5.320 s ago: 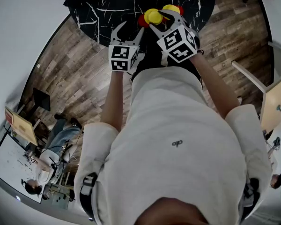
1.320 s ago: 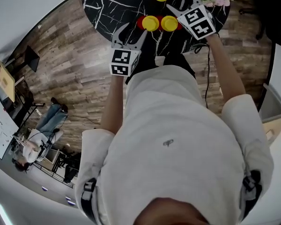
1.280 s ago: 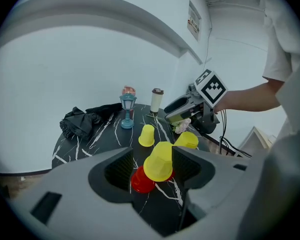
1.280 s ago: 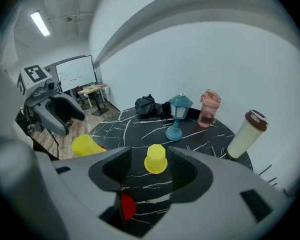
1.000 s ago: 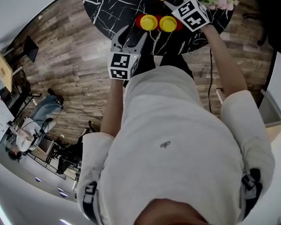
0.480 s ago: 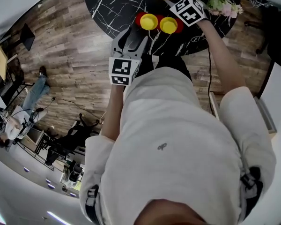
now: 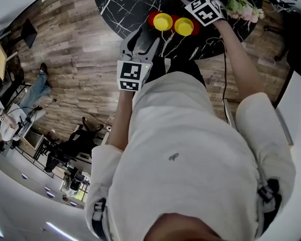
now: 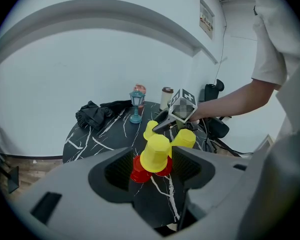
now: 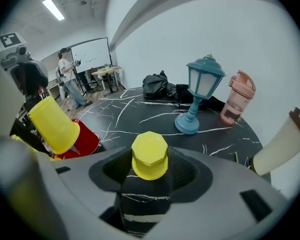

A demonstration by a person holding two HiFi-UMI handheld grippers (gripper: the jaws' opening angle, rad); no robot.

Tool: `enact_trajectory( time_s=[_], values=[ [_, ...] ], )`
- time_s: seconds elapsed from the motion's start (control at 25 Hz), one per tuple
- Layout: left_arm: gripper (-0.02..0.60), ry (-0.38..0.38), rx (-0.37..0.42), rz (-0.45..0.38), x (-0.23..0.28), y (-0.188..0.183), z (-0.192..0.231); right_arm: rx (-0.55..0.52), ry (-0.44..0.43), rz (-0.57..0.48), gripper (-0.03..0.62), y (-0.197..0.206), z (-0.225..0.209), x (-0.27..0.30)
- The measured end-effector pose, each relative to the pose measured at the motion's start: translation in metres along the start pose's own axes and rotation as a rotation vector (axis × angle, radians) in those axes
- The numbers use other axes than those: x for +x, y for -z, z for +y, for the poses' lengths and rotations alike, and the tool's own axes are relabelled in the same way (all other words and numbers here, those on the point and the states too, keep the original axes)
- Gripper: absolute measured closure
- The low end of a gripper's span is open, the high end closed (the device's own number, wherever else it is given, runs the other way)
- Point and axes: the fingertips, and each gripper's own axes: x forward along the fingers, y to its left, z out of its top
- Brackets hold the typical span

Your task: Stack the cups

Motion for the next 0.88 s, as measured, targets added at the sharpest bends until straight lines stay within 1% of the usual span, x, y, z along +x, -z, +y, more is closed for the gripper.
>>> enact_trajectory(
  time_s=[0.44, 0.88],
  values=[
    [0.337, -0.009, -0.001, -0.019, -0.008, -0.001, 0.001, 0.006, 0.013, 0.001, 0.365, -0.001, 0.002, -0.008],
    [0.337, 0.01, 0.02, -0.065, -0.02, -0.009, -0.008, 0.026, 0.048, -0.031, 0.365, -0.014, 0.007, -0.053]
  ],
)
